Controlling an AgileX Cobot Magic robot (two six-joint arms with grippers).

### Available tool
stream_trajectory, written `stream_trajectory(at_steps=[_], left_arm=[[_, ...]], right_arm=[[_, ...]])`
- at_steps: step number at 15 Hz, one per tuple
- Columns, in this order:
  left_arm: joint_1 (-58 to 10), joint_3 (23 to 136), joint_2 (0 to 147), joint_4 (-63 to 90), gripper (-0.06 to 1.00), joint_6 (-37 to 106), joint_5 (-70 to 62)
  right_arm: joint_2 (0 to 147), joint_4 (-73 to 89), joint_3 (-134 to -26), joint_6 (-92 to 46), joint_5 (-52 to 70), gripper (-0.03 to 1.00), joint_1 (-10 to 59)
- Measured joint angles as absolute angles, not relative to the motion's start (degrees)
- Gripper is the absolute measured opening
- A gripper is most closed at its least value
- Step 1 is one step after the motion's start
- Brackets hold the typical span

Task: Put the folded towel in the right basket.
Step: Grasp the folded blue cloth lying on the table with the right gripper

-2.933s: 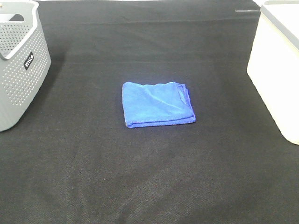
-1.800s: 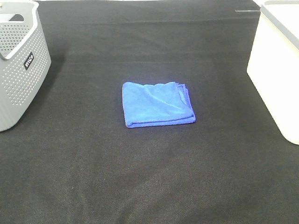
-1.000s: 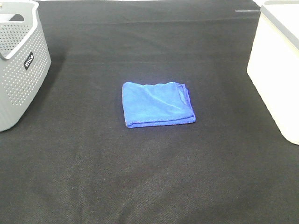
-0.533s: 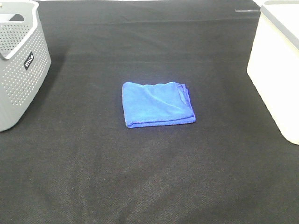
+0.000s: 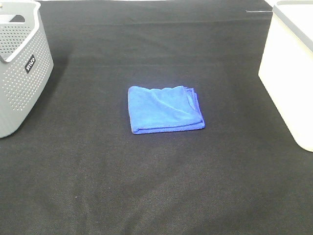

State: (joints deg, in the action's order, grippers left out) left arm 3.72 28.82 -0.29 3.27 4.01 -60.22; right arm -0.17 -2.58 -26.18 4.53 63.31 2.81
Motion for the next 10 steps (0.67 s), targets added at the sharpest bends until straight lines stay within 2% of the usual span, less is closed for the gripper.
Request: stream_trajectory(at_steps=[6,8,10], left_arm=[[3.72,28.82,-0.29,3.27,0.99,4.01,-60.22],[3.72,28.82,-0.29,3.27,0.99,4.01,-60.22],[3.72,28.82,-0.29,3.27,0.99,4.01,-60.22]], right_arm=[[0.46,-3.04,-26.24,1.15,63.03,0.96,2.81],[7.96,-2.41,-28.99,0.0,62.22,0.95,2.81],[24.12,0.57,-37.13,0.0,61.94,0.94,2.81]])
